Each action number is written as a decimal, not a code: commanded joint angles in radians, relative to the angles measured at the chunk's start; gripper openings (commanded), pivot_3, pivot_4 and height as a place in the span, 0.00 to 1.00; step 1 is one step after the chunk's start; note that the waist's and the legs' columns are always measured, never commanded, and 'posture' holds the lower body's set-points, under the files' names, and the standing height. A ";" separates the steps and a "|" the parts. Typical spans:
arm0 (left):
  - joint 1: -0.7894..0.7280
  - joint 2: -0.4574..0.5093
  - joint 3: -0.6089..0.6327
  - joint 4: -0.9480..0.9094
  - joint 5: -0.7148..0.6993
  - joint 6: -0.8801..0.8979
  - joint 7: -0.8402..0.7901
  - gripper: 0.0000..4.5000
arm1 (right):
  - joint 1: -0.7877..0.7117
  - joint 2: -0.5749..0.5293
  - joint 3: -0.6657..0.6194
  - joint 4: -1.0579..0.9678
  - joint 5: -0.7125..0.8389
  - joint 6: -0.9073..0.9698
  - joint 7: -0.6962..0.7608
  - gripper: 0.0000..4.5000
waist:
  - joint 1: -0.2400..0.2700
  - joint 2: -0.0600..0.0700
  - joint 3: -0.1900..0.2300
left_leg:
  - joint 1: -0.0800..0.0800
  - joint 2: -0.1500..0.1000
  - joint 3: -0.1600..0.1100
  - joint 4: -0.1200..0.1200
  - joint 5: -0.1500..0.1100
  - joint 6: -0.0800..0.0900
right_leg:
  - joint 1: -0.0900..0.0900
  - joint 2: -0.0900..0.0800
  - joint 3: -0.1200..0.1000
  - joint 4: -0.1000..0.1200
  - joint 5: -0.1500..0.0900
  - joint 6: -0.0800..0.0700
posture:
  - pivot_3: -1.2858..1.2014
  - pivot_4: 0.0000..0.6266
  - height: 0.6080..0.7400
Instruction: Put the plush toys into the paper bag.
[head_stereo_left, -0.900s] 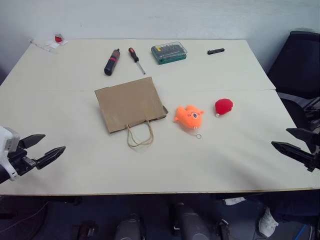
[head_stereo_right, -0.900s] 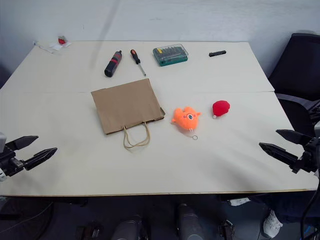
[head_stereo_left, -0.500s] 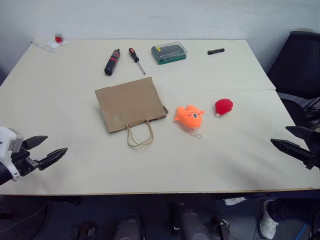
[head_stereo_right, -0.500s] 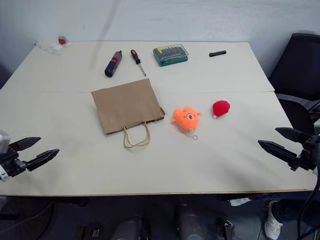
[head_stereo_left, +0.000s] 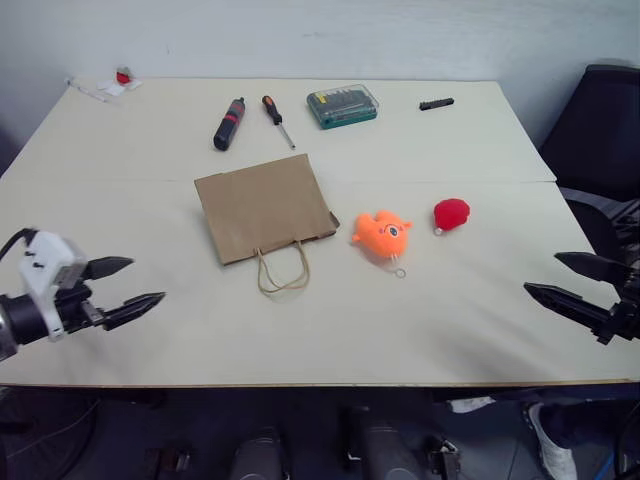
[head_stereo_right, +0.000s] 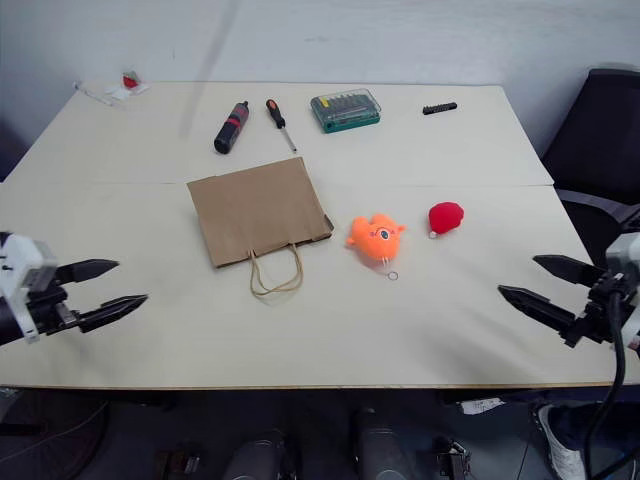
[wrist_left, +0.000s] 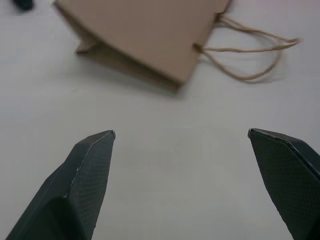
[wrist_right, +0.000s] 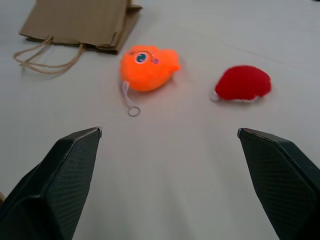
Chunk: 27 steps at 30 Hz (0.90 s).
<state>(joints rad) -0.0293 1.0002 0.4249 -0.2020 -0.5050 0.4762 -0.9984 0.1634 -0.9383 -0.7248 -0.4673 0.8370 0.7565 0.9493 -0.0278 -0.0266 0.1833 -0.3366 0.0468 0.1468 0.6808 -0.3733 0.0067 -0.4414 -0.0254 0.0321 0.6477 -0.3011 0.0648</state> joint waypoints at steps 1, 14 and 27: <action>-0.159 0.024 -0.204 0.006 0.112 -0.146 -0.086 1.00 | -0.039 -0.018 0.085 -0.194 0.095 0.027 -0.035 0.99 | -0.001 0.000 0.000 | 0.000 0.000 0.000 0.000 0.000 0.000 | 0.000 0.000 0.000 0.000 0.000 0.000 | 0.52 0.24 1.00; -0.652 -0.188 -0.615 0.451 0.419 -0.601 -0.244 1.00 | -0.247 0.056 0.422 -0.302 0.034 -0.053 -0.173 0.99 | 0.000 0.000 0.000 | -0.004 0.000 0.003 0.004 0.001 0.002 | -0.003 0.002 0.001 0.000 0.000 0.001 | 0.52 0.24 1.00; -0.752 -0.288 -0.667 0.648 0.476 -0.767 -0.317 0.57 | -0.208 0.101 0.375 -0.332 0.102 -0.053 -0.283 1.00 | -0.001 0.000 0.000 | -0.004 0.000 0.003 0.009 0.001 0.002 | -0.003 0.002 0.001 0.005 0.000 0.001 | 0.52 0.24 1.00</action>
<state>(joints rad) -0.7499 0.7109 -0.2496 0.4457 -0.0334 -0.2696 -1.3113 -0.0359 -0.8464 -0.3124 -0.7790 0.9123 0.7195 0.6827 -0.0284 -0.0270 0.1831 -0.3408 0.0471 0.1493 0.6898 -0.3723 0.0091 -0.4445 -0.0236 0.0335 0.6532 -0.3007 0.0658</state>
